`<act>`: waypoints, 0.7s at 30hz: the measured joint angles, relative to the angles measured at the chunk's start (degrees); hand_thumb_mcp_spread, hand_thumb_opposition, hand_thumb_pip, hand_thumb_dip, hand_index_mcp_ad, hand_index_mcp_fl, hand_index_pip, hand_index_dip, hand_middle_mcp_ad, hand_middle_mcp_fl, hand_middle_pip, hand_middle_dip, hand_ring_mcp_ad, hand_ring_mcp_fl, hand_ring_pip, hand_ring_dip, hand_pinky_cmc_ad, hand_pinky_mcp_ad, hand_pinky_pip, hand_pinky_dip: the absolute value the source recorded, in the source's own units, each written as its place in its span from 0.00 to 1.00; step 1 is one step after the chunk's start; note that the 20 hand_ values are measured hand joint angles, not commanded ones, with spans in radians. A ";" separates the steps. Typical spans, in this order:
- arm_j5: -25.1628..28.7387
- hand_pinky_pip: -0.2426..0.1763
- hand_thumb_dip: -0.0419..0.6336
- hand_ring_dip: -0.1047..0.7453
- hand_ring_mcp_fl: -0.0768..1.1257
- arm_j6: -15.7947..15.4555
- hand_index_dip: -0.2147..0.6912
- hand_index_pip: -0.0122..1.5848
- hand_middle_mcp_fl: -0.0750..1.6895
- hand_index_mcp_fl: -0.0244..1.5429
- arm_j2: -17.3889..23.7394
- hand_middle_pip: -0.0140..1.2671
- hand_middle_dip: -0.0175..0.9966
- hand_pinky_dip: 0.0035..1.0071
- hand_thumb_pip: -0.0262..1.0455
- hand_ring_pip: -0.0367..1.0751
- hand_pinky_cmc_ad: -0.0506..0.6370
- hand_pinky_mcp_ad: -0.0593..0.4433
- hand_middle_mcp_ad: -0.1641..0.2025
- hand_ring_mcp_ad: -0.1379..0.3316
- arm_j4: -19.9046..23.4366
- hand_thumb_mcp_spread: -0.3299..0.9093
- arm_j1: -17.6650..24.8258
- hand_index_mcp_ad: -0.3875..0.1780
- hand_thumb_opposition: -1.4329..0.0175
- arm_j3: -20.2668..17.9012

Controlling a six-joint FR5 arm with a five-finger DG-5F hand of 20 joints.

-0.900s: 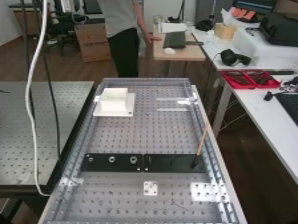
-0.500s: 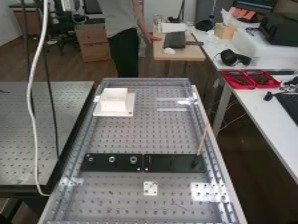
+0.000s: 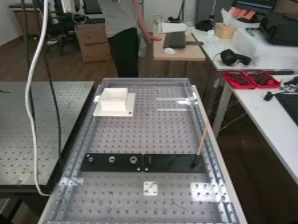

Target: Grab the pcb board and place it in the clear container

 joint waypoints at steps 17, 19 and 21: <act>1.25 0.32 0.07 0.10 0.07 -0.38 0.39 0.05 0.05 0.03 -0.50 0.11 0.05 0.32 0.14 0.11 0.53 0.55 0.58 0.72 2.54 0.44 0.68 0.77 0.59 -2.85; 1.71 0.32 0.07 0.10 0.07 -0.52 0.39 0.05 0.05 0.04 -0.57 0.12 0.05 0.33 0.14 0.11 0.53 0.55 0.58 0.72 3.91 0.45 0.69 0.77 0.58 -4.02; 2.32 0.32 0.07 0.10 0.07 -0.46 0.41 0.05 0.05 0.05 -0.71 0.11 0.05 0.33 0.15 0.11 0.53 0.55 0.58 0.72 6.12 0.45 0.65 0.77 0.58 -5.75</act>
